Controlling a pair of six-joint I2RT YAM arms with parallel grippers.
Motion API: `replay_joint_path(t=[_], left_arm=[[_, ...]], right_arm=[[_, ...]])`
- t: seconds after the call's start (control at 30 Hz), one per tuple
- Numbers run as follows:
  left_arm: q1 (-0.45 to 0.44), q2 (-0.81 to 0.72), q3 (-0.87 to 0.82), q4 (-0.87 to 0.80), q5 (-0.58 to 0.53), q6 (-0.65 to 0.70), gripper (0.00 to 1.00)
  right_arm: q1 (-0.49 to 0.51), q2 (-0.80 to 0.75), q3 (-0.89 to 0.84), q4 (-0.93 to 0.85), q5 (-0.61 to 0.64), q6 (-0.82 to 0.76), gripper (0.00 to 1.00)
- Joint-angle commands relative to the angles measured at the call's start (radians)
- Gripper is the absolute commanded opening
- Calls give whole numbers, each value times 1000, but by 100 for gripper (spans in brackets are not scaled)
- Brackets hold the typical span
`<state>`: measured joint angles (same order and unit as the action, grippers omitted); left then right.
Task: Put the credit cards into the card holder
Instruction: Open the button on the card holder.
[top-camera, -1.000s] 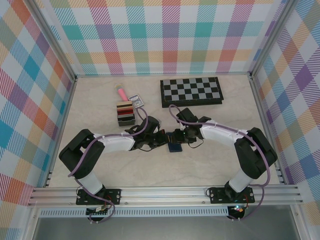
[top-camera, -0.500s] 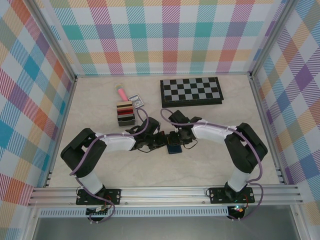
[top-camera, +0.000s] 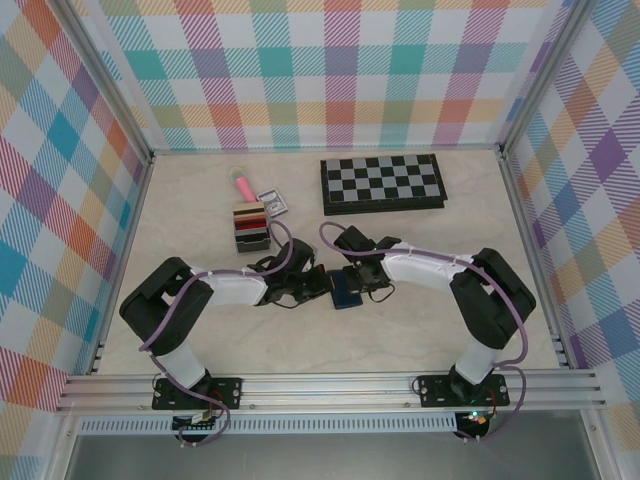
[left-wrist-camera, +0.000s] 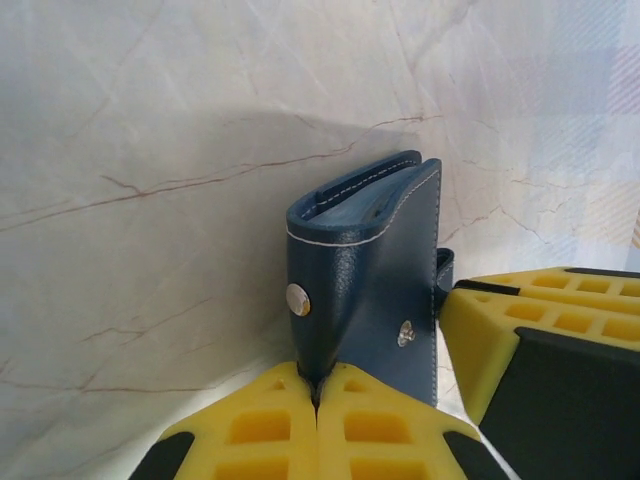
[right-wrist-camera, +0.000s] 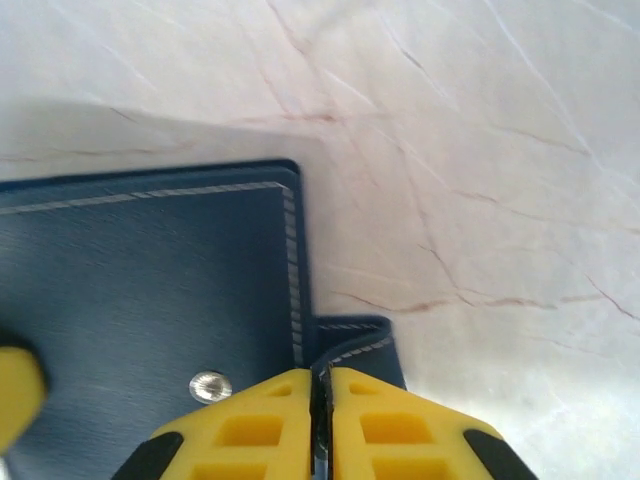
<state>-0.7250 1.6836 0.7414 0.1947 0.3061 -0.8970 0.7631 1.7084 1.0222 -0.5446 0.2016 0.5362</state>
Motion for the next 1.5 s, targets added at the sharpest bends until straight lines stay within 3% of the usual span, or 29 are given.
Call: replay_joint_path(t=[0.0, 0.17, 0.27, 1.0, 1.1, 1.3, 1.47], left_arm=[[19, -23, -22, -31, -20, 18, 0], [20, 4, -4, -29, 29, 38, 0], [19, 16, 4, -29, 54, 54, 0], [19, 54, 88, -189, 128, 189, 0], [20, 57, 99, -197, 131, 191, 0], [20, 68, 118, -216, 137, 199, 0], [19, 84, 138, -228, 149, 209, 0]], right_arm=[[-27, -14, -36, -108, 78, 6, 11], [-40, -12, -44, -113, 85, 8, 15], [-55, -13, -51, -125, 100, 22, 23], [-158, -75, -7, -137, 41, -24, 32], [-158, -128, -11, -120, -11, -43, 33], [-157, -249, -96, -10, -185, -120, 47], [-140, -205, -96, -6, -251, -162, 55]])
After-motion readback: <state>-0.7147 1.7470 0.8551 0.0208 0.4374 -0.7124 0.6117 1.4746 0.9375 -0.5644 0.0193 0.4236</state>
